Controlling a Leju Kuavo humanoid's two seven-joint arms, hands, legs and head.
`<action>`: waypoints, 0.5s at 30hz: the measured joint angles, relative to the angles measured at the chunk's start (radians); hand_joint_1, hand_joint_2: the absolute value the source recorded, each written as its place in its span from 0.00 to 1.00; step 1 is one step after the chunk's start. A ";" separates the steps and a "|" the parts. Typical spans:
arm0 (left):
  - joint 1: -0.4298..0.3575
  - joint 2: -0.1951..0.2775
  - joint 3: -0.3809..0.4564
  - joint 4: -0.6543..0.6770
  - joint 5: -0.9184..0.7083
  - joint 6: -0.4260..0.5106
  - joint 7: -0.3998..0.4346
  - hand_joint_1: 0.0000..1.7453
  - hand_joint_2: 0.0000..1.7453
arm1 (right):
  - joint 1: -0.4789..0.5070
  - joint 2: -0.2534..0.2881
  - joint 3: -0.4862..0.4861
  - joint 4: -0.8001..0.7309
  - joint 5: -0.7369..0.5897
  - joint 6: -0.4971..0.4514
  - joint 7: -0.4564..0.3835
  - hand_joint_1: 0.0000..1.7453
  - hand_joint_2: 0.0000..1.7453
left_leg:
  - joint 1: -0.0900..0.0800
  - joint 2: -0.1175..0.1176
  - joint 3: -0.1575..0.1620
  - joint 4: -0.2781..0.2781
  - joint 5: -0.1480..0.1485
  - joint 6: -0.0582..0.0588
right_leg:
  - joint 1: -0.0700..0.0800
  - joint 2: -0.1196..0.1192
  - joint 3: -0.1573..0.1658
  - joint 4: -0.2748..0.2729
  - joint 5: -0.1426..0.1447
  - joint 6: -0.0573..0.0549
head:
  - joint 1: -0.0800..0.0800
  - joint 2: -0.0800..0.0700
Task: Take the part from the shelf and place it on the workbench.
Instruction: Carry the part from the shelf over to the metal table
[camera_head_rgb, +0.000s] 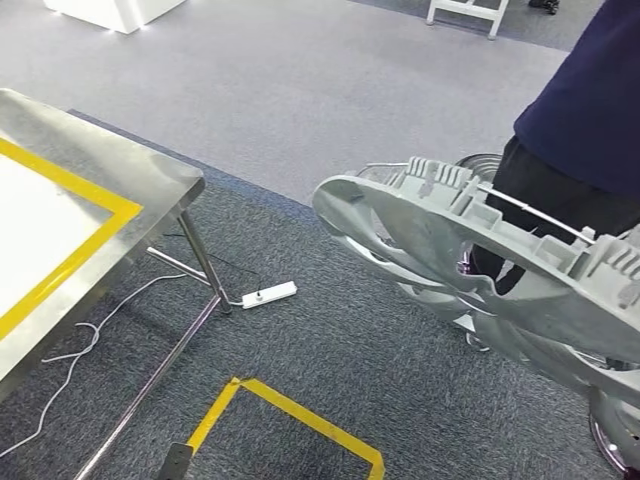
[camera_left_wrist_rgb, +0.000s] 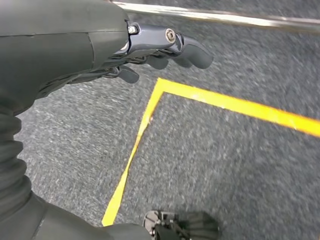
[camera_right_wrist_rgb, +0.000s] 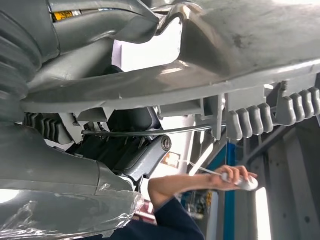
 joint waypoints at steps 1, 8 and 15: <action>0.000 -0.002 0.000 0.000 -0.005 0.010 0.005 0.00 1.00 | 0.000 -0.001 0.001 0.002 0.003 -0.004 0.001 1.00 1.00 | 0.001 -0.013 0.002 0.001 -0.001 -0.002 | -0.002 0.009 0.030 -0.068 0.041 0.001 | 0.000 0.000; 0.007 -0.001 -0.004 0.000 -0.043 0.025 0.082 0.00 1.00 | -0.011 -0.007 0.002 0.014 0.009 -0.029 0.003 1.00 1.00 | 0.004 -0.047 -0.019 0.016 -0.003 -0.036 | -0.006 0.042 0.119 -0.249 0.098 -0.028 | -0.003 0.000; -0.003 0.007 -0.004 0.000 -0.045 0.010 0.067 0.00 1.00 | -0.022 -0.018 -0.004 0.016 0.006 -0.040 0.005 1.00 1.00 | 0.004 0.041 -0.148 0.282 -0.106 -0.051 | -0.001 -0.039 0.123 -0.251 0.093 -0.049 | -0.009 0.000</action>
